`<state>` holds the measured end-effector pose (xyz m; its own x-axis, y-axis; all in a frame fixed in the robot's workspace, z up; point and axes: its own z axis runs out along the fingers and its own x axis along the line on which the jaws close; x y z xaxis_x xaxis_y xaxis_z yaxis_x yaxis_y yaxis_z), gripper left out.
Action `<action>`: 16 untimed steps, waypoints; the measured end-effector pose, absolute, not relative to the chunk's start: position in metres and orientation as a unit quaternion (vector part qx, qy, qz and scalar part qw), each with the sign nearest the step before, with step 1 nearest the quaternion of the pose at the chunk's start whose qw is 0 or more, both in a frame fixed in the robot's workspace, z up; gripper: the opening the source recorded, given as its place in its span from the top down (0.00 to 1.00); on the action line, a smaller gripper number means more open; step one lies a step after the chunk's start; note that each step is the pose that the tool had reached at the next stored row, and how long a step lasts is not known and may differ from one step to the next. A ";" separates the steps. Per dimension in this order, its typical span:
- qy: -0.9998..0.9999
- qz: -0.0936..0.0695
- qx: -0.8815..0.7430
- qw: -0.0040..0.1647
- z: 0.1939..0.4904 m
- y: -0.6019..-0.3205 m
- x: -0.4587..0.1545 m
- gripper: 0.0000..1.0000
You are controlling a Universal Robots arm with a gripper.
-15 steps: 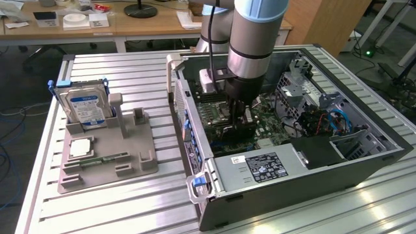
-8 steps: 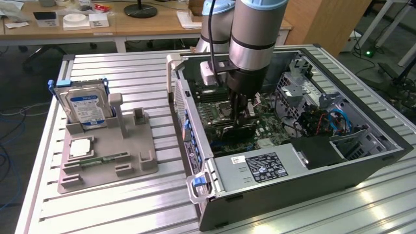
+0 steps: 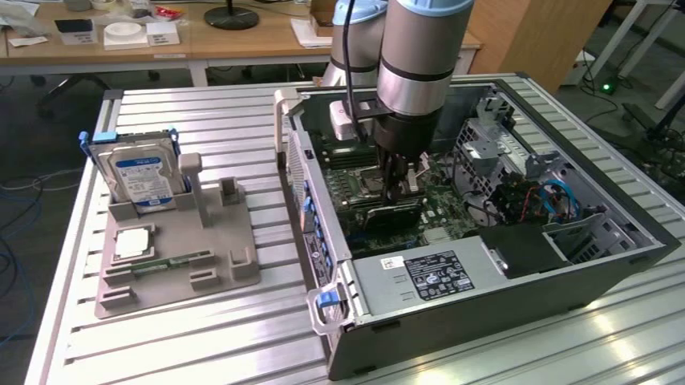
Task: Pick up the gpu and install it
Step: 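Insert the gpu into the slot, then press down on the gpu until it lock into place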
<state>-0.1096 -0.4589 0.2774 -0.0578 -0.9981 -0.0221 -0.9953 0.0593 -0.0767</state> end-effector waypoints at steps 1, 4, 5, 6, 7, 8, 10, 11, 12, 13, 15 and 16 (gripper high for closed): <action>0.727 -0.020 -0.686 0.034 0.277 -0.459 -0.110 0.85; 0.727 -0.020 -0.686 0.034 0.277 -0.459 -0.110 0.90; 0.727 -0.020 -0.686 0.034 0.277 -0.459 -0.110 0.90; 0.727 -0.020 -0.686 0.034 0.277 -0.459 -0.110 0.90; 0.727 -0.020 -0.686 0.034 0.277 -0.459 -0.110 0.90; 0.727 -0.020 -0.686 0.034 0.277 -0.459 -0.110 0.90; 0.727 -0.020 -0.686 0.034 0.277 -0.459 -0.110 0.90; 0.727 -0.020 -0.686 0.034 0.277 -0.459 -0.110 0.90; 0.727 -0.020 -0.686 0.034 0.277 -0.459 -0.110 0.90; 0.727 -0.020 -0.686 0.034 0.277 -0.459 -0.110 0.90; 0.727 -0.020 -0.686 0.034 0.277 -0.459 -0.110 0.90; 0.727 -0.020 -0.686 0.034 0.277 -0.459 -0.110 0.90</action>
<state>-0.1096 -0.4589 0.2773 -0.0577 -0.9981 -0.0223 -0.9953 0.0593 -0.0768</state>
